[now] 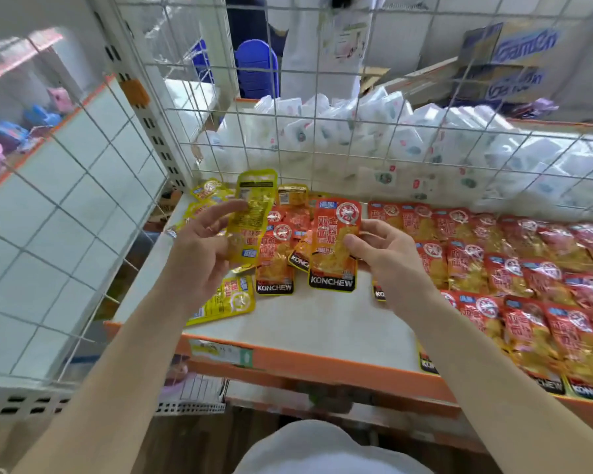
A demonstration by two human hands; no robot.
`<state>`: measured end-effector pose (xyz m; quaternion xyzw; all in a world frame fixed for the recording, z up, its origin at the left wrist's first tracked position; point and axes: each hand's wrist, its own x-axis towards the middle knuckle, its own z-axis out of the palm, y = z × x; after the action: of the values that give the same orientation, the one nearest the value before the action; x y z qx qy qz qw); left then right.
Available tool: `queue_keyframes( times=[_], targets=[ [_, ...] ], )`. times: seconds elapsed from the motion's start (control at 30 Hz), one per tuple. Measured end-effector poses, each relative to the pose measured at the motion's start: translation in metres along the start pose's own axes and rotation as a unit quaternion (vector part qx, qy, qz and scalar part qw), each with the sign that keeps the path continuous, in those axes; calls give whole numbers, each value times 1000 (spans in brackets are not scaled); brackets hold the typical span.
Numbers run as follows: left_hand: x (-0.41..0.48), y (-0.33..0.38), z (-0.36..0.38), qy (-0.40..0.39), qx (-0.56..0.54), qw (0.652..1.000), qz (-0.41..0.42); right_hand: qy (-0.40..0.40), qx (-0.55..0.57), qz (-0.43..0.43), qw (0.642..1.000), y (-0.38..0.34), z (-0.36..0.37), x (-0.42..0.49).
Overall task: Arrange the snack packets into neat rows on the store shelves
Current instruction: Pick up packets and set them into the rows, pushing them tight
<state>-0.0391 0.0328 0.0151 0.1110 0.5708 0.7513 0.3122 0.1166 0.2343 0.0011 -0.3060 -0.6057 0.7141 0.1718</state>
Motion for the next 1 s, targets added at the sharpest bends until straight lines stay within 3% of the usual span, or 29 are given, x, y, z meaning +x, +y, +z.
queue_keyframes(
  times=[0.17, 0.33, 0.47, 0.57, 0.67, 0.8, 1.0],
  targets=[
    [-33, -23, 48, -72, -143, 985, -55, 12, 4, -7, 1000, -4, -34, -21],
    [-65, -41, 88, -99, -179, 978, -45, 21, 29, -21, 999, -16, -82, -42],
    [-84, -53, 115, -164, -172, 971, 1, 13, 39, -26, 999, -22, -120, -55],
    [-95, -62, 139, -112, -148, 983, 13, 2, 45, -22, 999, -25, -142, -64],
    [-105, -66, 164, 27, -46, 999, 9, -12, 38, -18, 999, -24, -157, -71],
    [-110, -75, 172, 178, 71, 981, 11, -18, -5, -17, 1000, -16, -166, -76],
    [-115, -79, 172, 180, 99, 978, -19, -22, -80, -20, 996, 1, -162, -85]
  ],
)
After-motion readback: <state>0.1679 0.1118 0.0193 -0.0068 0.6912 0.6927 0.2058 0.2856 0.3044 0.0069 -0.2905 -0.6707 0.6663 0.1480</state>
